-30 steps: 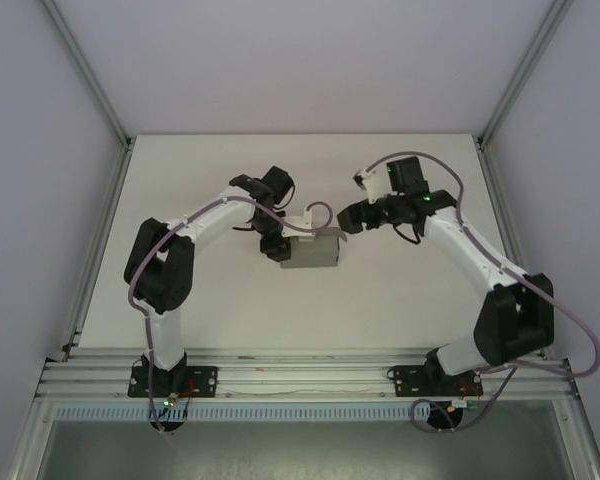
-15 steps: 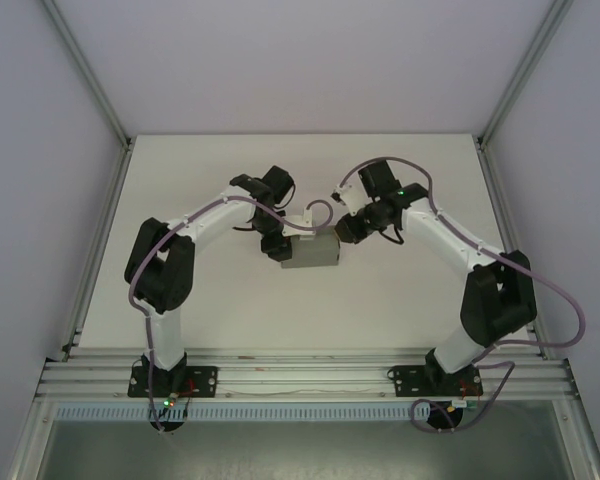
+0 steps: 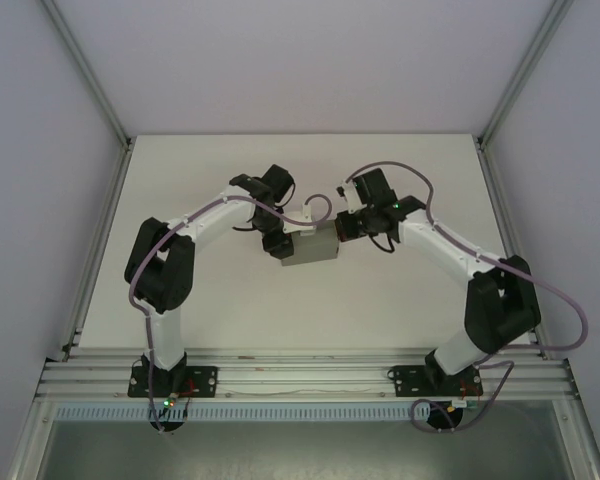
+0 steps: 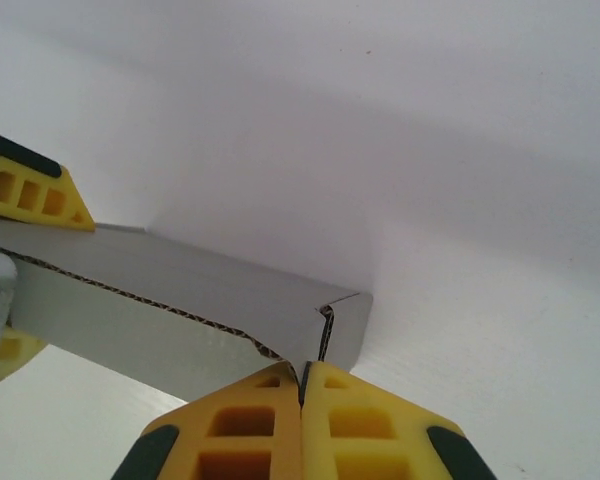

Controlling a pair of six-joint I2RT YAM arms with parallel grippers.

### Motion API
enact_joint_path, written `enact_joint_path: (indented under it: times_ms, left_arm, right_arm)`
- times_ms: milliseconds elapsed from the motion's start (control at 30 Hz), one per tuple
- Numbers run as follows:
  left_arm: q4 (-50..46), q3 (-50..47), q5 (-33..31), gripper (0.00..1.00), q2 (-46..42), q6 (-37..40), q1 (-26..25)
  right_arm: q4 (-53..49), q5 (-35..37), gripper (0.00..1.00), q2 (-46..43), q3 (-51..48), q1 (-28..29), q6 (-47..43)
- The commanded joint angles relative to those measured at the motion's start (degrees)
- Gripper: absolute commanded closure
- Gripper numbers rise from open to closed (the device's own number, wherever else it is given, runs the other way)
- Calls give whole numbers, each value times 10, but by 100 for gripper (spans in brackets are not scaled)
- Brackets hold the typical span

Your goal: Assemble paper box

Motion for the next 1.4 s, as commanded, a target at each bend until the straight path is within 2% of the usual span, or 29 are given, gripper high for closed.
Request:
enact_joint_path:
  times_ms: [0,400,467,600,733,767,967,1067,1167,1233,1367]
  left_arm:
    - [34,10,-9,60,15,-15,1]
    - [42,12,-19,56,18,-24,2]
    - [42,15,-22,52,20,-28,1]
    - [43,23,-28,34,16,-44,1]
    - [51,21,-22,1,-4,-67,1]
    - [57,17,-24,0,-13,-73,0]
    - [134,-44,-79,0,-104,-194,-3]
    - [190,-104,-152,1,-158,-300,-5]
    - [213,-161,-183,19,-199,-394,-5]
    - [221,-190,-154,26,-214,-408,-5]
    - [217,-205,-153,40,-216,-436,-6]
  right_arm:
    - [86,22,100,-19,-55,11,101]
    - [146,79,100,-25,-158,26,-13]
    - [157,88,100,-26,-166,26,-11]
    - [185,78,100,-30,-179,30,0]
    - [170,106,100,-30,-168,39,2]
    - [165,120,100,-32,-166,45,0]
    - [147,180,100,-41,-148,72,25]
    - [142,214,100,-33,-144,83,46]
    - [125,246,100,-28,-135,96,58]
    - [120,259,100,-31,-133,103,61]
    - [107,259,100,-35,-125,106,70]
